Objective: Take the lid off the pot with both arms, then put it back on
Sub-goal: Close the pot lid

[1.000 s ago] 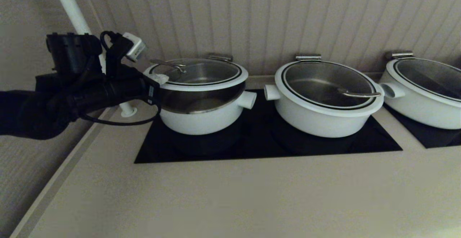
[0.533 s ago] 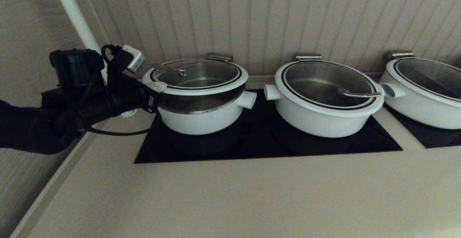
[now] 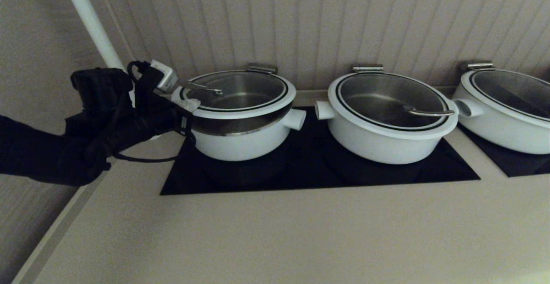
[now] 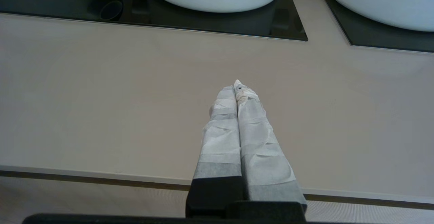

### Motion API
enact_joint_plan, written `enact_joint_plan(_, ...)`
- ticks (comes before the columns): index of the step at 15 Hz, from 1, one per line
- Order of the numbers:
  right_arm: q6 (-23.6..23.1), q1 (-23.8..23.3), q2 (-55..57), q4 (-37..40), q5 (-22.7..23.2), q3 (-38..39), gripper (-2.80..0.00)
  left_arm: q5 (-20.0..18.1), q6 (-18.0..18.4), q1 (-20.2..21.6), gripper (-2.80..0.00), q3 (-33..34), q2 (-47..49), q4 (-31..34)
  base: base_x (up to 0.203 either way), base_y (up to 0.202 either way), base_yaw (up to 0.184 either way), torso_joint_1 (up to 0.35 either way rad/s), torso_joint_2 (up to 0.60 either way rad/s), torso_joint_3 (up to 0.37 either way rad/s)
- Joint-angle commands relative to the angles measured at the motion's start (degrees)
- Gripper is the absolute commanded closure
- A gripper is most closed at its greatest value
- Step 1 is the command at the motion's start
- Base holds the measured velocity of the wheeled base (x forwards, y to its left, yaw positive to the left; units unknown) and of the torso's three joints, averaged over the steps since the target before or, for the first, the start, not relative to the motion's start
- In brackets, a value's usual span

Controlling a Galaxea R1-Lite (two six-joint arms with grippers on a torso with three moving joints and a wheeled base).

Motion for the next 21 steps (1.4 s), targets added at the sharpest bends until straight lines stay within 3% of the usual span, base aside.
enact_joint_plan(1,-0.1,0.0,0.1,0.0,0.0,0.0,0.0,0.0,0.1,0.0,0.0,1.7,2.2,-3.0,0.0,0.0,0.0,0.0,0.0,0.0)
enact_joint_plan(14,-0.1,0.0,0.1,0.0,0.0,0.0,0.0,1.1,-0.1,0.9,0.0,15.6,4.9,-18.1,0.0,0.0,0.0,0.0,0.0,0.0)
enact_joint_plan(21,-0.1,0.0,0.1,0.0,0.0,0.0,0.0,1.2,-0.1,1.9,0.0,20.4,0.7,-19.0,0.0,0.0,0.0,0.0,0.0,0.0)
